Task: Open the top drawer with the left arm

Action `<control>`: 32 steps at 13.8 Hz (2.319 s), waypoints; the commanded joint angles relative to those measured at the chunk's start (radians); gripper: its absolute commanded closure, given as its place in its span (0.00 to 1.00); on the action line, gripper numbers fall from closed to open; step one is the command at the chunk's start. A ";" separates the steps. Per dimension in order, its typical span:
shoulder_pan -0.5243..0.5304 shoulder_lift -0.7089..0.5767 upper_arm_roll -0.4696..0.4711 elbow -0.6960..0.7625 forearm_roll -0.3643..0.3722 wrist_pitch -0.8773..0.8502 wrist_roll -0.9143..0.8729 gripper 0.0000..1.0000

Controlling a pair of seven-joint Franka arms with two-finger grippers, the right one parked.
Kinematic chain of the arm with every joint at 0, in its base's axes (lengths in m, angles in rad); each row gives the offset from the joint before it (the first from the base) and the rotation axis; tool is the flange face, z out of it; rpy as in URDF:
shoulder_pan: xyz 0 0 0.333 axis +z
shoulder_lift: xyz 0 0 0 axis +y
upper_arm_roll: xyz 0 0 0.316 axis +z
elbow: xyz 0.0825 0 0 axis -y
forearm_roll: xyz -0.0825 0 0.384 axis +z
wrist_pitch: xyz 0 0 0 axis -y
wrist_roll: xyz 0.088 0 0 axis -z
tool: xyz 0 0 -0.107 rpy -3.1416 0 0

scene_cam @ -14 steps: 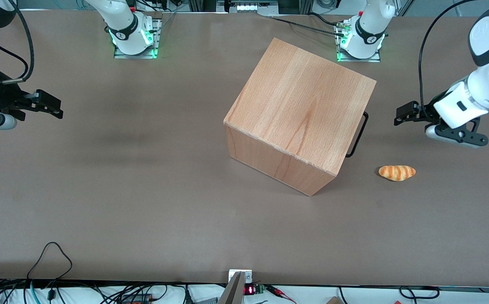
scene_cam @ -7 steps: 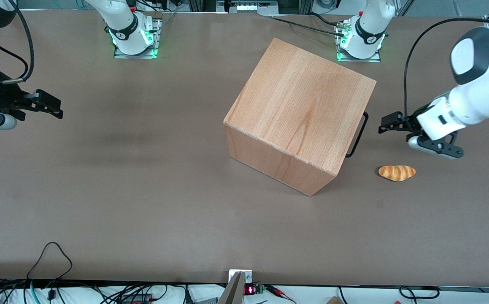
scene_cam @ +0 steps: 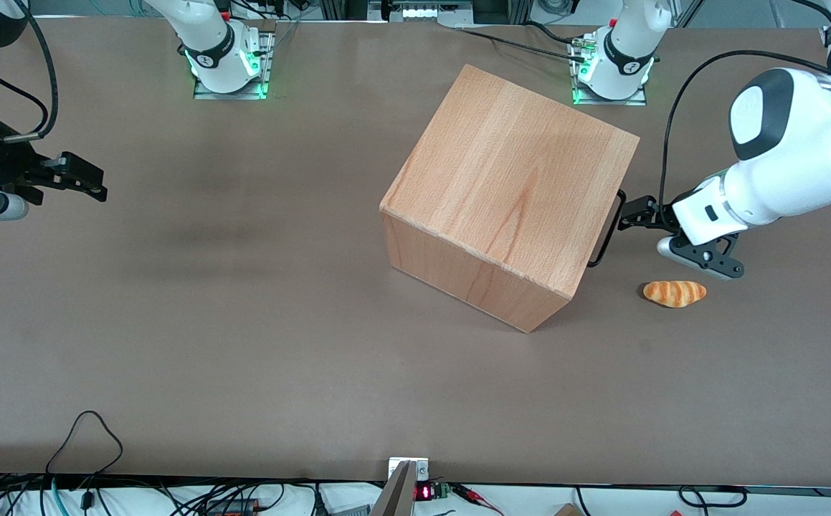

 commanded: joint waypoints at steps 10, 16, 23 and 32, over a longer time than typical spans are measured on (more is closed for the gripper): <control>-0.008 0.036 -0.002 -0.030 -0.097 0.019 0.113 0.00; -0.006 0.075 0.002 -0.030 -0.116 0.070 0.155 0.00; 0.015 0.113 0.070 -0.030 -0.106 0.182 0.153 0.00; 0.063 0.147 0.173 -0.030 -0.105 0.301 0.170 0.00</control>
